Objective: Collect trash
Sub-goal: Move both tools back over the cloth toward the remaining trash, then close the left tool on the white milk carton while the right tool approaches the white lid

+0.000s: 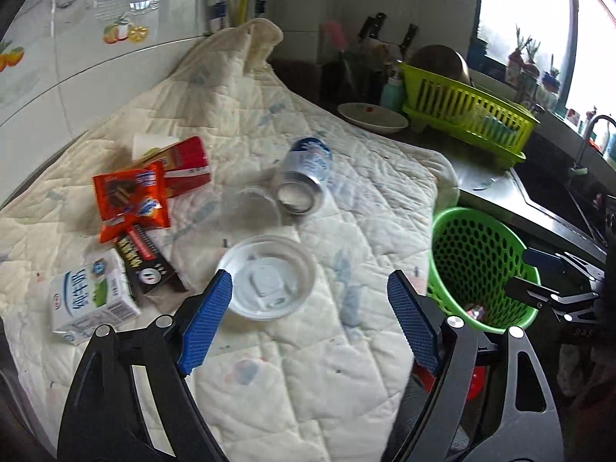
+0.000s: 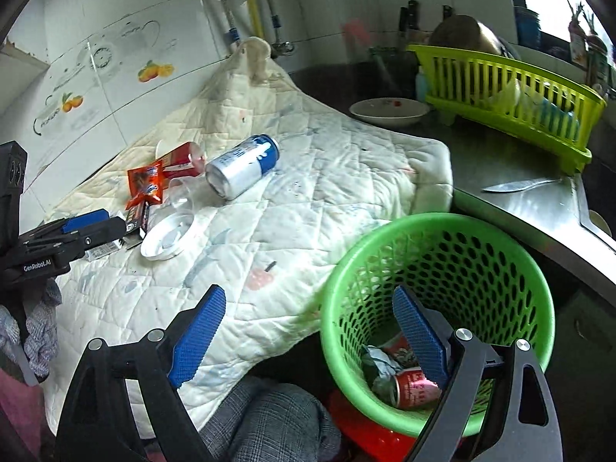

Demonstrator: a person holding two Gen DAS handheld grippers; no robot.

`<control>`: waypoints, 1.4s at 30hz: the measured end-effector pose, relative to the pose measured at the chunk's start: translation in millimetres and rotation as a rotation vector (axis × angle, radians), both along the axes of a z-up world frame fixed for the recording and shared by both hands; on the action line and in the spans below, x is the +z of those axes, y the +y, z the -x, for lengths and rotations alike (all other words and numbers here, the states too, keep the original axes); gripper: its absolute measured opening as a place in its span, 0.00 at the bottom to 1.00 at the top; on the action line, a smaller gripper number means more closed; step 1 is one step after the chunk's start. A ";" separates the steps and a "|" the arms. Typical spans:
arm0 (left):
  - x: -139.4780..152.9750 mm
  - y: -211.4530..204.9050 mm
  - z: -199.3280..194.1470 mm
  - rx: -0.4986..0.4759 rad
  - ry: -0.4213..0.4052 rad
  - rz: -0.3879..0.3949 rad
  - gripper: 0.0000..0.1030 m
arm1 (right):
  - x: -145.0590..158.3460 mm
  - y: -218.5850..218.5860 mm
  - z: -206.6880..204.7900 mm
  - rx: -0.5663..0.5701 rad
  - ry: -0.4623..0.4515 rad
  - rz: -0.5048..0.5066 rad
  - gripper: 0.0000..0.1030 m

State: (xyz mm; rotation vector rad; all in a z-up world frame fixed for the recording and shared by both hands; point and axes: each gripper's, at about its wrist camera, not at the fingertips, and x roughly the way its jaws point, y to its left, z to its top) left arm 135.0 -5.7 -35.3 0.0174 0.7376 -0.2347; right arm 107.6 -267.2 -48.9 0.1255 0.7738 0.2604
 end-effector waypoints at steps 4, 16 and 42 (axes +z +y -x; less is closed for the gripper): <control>4.6 36.9 1.8 0.032 -0.024 -0.061 0.83 | 0.5 27.5 -9.5 0.067 0.005 0.004 0.83; -16.6 125.1 -14.6 -0.025 0.027 -0.204 0.90 | -3.0 90.4 -29.5 0.224 0.030 0.015 0.83; -58.6 176.2 -69.2 -0.235 0.182 -0.316 0.90 | -25.0 159.4 -75.8 0.383 0.094 0.082 0.83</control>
